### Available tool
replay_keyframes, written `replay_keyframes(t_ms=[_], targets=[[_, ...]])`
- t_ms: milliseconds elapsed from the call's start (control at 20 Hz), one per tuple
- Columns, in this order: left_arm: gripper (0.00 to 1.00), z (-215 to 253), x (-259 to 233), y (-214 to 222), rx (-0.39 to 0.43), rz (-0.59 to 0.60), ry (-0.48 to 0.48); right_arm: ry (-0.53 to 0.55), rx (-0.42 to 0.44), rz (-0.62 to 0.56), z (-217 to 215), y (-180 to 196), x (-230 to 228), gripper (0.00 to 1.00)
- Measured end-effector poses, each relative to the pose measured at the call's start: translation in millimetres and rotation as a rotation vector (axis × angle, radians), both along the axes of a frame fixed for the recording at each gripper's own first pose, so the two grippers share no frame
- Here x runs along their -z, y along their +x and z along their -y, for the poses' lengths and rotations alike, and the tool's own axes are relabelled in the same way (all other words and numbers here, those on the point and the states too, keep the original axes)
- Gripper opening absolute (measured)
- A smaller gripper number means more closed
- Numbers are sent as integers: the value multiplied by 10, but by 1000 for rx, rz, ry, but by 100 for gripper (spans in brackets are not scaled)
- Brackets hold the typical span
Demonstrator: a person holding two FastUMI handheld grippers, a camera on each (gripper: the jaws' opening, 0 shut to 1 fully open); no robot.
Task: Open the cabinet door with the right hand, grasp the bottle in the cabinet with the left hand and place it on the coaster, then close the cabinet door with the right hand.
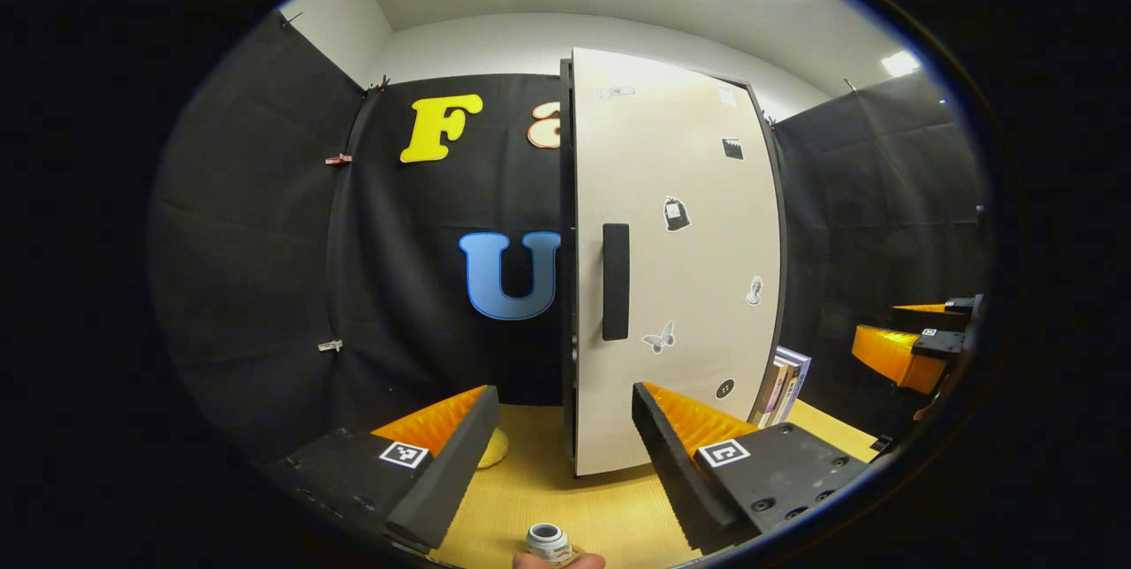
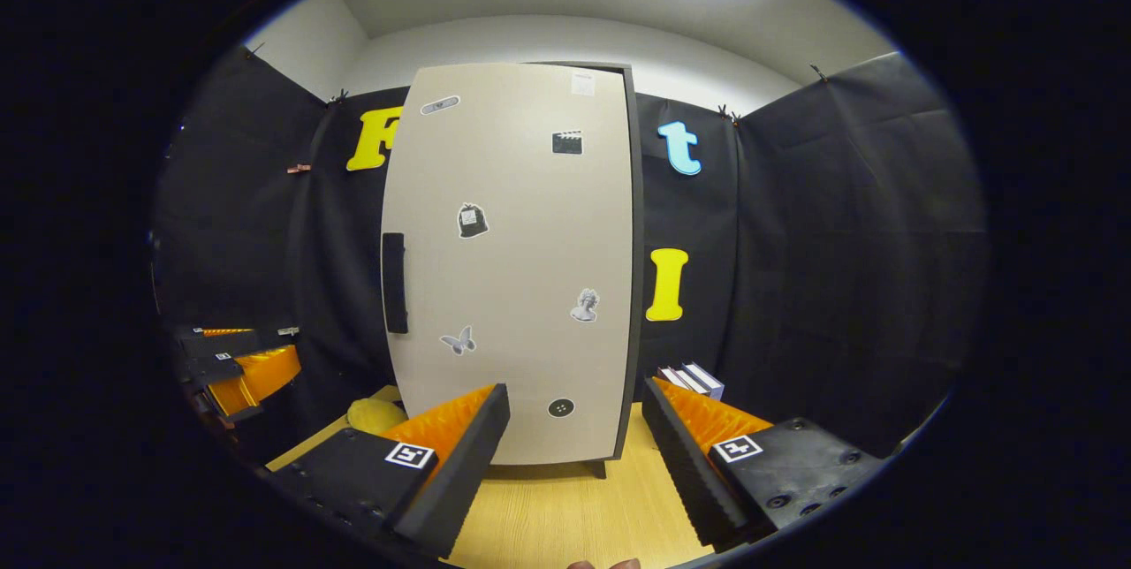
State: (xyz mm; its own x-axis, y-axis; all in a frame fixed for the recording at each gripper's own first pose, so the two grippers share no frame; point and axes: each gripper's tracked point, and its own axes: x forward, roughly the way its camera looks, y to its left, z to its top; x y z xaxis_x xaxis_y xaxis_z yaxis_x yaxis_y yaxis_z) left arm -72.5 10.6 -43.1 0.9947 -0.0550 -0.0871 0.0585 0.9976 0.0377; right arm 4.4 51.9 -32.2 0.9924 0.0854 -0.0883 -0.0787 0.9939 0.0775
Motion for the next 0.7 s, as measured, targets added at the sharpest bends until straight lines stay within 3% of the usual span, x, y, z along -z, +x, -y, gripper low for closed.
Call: replay_keyframes(t_ms=[700], targets=[[95, 75, -23, -12, 2, 7, 3, 0, 1, 8, 75, -26, -29, 98]])
